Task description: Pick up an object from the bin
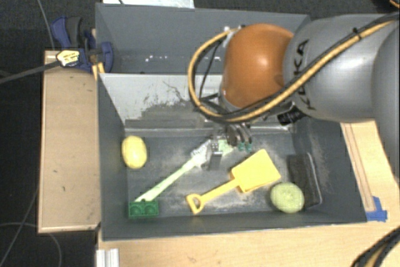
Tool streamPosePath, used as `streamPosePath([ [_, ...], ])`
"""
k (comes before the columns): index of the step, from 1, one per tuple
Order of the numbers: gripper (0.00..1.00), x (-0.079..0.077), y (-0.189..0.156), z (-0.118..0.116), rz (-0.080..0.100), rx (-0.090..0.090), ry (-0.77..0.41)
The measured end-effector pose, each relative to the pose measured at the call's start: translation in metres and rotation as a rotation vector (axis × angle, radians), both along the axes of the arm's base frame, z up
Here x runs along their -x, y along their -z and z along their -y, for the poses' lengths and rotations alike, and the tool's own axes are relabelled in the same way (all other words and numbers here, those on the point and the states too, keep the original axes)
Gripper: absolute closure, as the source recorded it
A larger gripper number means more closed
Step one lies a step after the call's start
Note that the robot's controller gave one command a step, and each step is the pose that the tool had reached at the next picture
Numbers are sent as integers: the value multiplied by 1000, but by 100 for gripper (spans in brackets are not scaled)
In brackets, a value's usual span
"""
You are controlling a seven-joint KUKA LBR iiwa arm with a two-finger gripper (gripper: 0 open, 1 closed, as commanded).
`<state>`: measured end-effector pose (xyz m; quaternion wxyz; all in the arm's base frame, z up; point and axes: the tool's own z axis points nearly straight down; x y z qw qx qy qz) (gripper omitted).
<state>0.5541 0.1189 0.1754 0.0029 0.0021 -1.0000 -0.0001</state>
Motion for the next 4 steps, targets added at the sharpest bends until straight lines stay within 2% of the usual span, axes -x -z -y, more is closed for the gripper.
streamPosePath([
  [1,0,-2,-5,1,8,-1,5],
  [2,0,-30,104,60,6,-2,-179],
  [4,0,-30,109,64,7,-3,-181],
])
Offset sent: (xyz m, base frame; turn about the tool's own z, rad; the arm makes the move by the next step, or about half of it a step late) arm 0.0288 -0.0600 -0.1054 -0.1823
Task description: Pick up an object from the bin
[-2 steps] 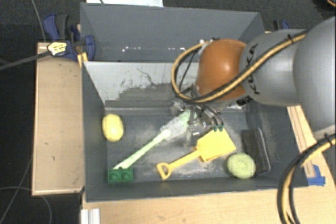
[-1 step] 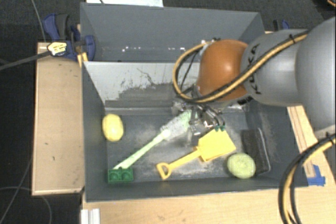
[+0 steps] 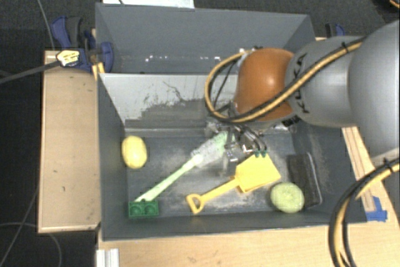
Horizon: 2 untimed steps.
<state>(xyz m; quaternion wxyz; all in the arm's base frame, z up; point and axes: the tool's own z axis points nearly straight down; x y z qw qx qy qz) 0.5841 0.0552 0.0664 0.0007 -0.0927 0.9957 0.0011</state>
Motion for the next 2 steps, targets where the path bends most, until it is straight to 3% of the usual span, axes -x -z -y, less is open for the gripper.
streamPosePath([
  [1,0,0,-5,-1,4,-2,-14],
  [2,100,0,-2,0,2,-2,-4],
])
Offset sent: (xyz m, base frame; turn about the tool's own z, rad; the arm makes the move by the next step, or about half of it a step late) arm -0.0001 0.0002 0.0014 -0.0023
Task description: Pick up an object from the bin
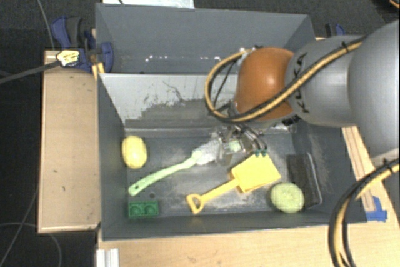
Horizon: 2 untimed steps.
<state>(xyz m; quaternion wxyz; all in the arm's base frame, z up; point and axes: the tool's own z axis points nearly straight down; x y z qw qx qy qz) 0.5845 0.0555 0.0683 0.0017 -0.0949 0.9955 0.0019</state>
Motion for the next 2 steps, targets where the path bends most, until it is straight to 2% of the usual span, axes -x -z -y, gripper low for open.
streamPosePath([
  [1,100,0,0,0,0,0,1],
  [2,100,1,-31,0,-2,0,2],
])
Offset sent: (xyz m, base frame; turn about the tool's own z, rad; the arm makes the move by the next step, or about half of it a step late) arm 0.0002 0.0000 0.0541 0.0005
